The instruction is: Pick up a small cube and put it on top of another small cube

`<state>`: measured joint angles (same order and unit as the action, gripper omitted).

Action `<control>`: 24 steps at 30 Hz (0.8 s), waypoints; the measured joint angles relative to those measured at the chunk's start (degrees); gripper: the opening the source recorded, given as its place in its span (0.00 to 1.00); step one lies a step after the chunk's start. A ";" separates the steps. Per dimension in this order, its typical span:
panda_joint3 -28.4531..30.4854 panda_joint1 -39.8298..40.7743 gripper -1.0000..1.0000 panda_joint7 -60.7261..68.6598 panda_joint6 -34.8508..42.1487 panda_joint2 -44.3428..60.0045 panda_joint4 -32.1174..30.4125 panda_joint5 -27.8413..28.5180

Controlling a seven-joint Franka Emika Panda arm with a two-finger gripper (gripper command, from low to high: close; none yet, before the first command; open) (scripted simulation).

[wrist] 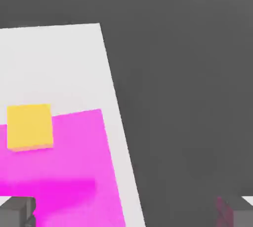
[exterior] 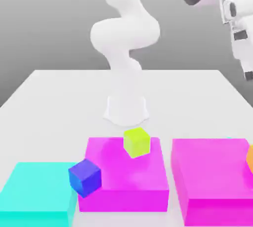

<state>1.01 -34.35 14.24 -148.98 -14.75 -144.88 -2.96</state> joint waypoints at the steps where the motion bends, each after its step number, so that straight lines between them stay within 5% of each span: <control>1: -0.33 -1.10 0.50 2.57 -0.72 1.31 -0.55 -0.17; 15: -6.57 -14.45 0.50 34.14 -10.95 19.61 -8.32 3.54; 22: -4.17 -17.41 0.50 34.46 -21.02 32.85 -7.07 8.70; 23: -3.77 -17.76 0.00 34.27 -22.12 34.21 -6.81 8.94; 24: -3.77 -17.76 0.00 34.27 -22.12 34.21 -6.81 8.94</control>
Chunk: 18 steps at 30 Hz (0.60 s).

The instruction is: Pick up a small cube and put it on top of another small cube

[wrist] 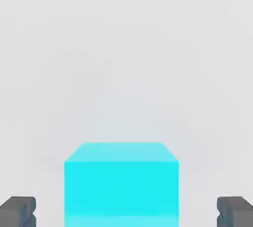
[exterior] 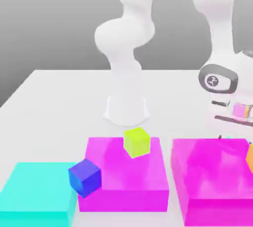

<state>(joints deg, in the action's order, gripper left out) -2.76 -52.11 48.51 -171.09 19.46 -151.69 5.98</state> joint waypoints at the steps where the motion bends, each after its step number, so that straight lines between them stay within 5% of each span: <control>1: 0.00 0.00 0.00 0.00 0.02 0.00 0.00 0.00; 9: -1.05 0.73 0.00 1.09 4.15 -5.04 -1.00 -1.34; 18: 1.89 7.88 0.00 -7.23 12.91 -19.01 -0.32 -10.41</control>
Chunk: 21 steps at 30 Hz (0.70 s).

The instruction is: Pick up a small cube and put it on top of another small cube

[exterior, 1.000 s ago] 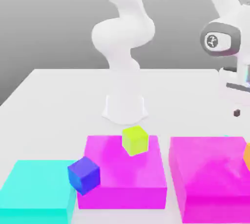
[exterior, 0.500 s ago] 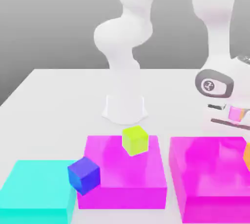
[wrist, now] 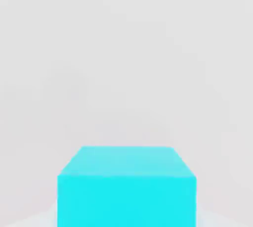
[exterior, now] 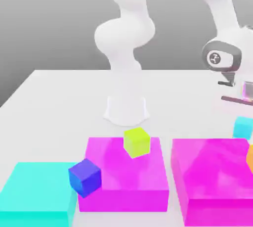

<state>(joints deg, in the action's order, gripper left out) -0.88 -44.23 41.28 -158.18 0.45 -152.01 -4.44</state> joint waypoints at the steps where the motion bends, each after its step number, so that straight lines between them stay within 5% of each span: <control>1: 1.27 2.60 0.00 -2.10 1.28 -0.98 0.56 -0.17; 15: 19.63 32.44 0.00 -23.91 19.70 -8.83 7.15 6.00; 20: 22.16 35.06 0.00 -21.93 13.79 -1.84 6.22 4.64; 21: 21.97 35.34 1.00 -21.38 11.99 -0.31 5.85 3.93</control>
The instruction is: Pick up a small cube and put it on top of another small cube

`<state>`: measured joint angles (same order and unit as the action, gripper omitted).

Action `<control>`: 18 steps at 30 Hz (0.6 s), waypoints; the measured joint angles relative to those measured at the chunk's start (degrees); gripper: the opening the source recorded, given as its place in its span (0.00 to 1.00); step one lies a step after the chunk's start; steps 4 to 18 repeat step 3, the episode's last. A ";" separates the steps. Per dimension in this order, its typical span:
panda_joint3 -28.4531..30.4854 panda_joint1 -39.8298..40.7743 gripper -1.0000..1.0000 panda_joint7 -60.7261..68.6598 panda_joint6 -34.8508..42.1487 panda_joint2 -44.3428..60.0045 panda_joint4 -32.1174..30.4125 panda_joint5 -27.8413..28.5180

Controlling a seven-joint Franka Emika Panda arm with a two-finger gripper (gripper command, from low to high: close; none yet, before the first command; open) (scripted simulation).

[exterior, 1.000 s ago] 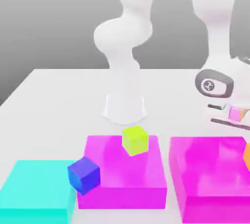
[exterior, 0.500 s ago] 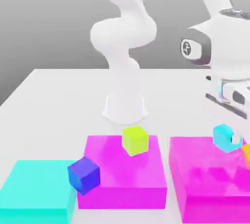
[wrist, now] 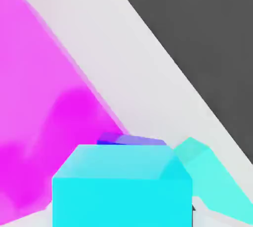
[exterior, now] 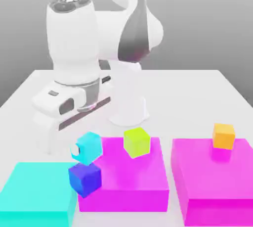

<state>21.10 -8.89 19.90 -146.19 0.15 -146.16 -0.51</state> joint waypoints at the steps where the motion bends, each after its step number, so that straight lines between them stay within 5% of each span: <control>1: 0.00 0.05 1.00 0.00 0.00 0.00 0.00 0.00; 18: 0.00 0.14 1.00 0.00 0.00 0.00 0.00 0.00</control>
